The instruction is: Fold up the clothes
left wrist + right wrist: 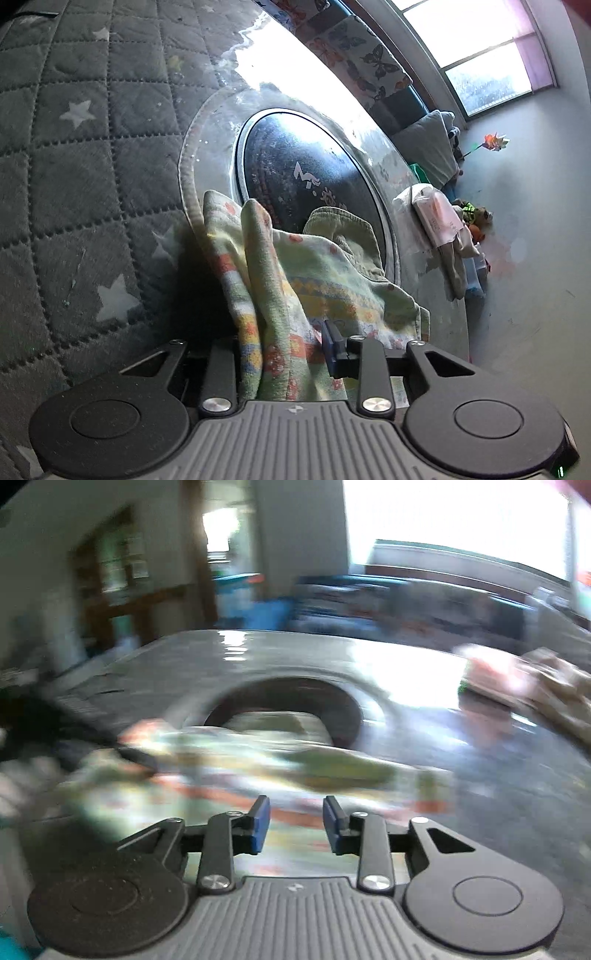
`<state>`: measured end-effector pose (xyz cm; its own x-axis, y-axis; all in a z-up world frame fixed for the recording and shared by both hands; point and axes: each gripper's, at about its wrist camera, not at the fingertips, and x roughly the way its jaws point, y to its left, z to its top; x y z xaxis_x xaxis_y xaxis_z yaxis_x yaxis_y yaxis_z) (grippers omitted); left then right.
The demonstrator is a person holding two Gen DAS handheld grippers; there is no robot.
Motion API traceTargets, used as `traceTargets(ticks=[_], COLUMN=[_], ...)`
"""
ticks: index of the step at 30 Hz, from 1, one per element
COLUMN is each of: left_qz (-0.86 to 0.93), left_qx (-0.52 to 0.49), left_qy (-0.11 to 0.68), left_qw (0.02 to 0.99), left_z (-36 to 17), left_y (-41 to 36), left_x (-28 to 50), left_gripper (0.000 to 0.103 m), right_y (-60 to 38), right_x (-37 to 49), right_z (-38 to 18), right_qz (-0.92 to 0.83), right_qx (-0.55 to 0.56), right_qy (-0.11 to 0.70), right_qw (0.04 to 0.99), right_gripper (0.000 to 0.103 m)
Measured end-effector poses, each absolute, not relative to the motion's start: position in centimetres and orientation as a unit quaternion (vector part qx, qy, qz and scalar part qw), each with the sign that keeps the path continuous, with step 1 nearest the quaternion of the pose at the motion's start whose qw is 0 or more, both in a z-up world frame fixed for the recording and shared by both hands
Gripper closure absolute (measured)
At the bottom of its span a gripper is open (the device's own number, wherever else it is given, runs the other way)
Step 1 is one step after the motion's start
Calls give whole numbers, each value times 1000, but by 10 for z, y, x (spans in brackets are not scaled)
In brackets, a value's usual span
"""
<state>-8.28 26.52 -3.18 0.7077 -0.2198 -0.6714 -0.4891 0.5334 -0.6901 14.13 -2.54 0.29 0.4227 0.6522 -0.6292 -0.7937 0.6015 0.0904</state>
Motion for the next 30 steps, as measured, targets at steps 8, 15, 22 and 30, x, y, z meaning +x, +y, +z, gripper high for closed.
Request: traceTargets(ticks=[8, 15, 22, 30], left_qz=[76, 74, 87, 53], left_qx=[-467, -452, -415, -359], left_qy=[375, 378, 389, 368], left_qw=[798, 804, 818, 856], left_z=[-28, -25, -23, 12], left_y=[257, 253, 249, 234], left_x=[-74, -71, -69, -55], left_gripper=[52, 50, 79, 91], right_y=[-59, -56, -47, -63], right_x=[198, 202, 191, 171], right_z=[-23, -29, -21, 14], right_qz=[360, 365, 384, 386], right_qx=[-39, -23, -37, -31], right_qy=[360, 359, 357, 309], right_qw=[860, 859, 851, 869], right_gripper=[58, 55, 92, 96])
